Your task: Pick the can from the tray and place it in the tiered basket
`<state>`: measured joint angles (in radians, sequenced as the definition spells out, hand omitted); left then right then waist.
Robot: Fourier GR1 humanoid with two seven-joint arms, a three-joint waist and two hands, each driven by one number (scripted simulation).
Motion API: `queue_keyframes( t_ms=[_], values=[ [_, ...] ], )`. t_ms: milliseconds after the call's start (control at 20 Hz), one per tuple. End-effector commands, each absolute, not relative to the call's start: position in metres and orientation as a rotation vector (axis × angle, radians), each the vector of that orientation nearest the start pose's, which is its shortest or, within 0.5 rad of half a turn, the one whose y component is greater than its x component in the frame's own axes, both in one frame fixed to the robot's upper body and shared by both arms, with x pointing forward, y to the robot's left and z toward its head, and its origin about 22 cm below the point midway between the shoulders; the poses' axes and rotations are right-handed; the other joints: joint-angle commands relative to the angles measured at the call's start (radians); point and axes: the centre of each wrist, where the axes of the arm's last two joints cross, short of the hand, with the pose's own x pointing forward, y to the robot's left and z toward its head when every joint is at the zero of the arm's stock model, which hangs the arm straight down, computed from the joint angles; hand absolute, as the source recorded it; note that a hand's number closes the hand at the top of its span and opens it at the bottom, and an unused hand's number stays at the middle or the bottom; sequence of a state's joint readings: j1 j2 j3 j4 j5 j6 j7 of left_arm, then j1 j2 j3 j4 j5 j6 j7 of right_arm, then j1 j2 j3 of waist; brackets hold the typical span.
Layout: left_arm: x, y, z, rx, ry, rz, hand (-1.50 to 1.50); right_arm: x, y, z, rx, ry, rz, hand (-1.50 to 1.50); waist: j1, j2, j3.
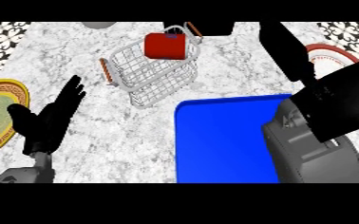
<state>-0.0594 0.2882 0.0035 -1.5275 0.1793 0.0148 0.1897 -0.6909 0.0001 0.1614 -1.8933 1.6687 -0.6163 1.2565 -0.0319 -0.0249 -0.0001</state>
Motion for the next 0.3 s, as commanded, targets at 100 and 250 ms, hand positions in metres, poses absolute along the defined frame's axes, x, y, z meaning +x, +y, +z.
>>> queue_keyframes(
  t_ms=[100, 250],
  values=[
    [0.256, 0.293, 0.035, 0.109, -1.406, -0.062, 0.0, 0.193, -0.138, 0.235, -1.23, -1.62, -0.806, -1.5, -0.013, -0.001, 0.001],
    [0.246, 0.298, 0.026, 0.107, -1.379, -0.053, 0.0, 0.154, -0.155, 0.234, -1.239, -1.621, -0.798, -1.5, -0.009, 0.005, 0.0]
  ],
)
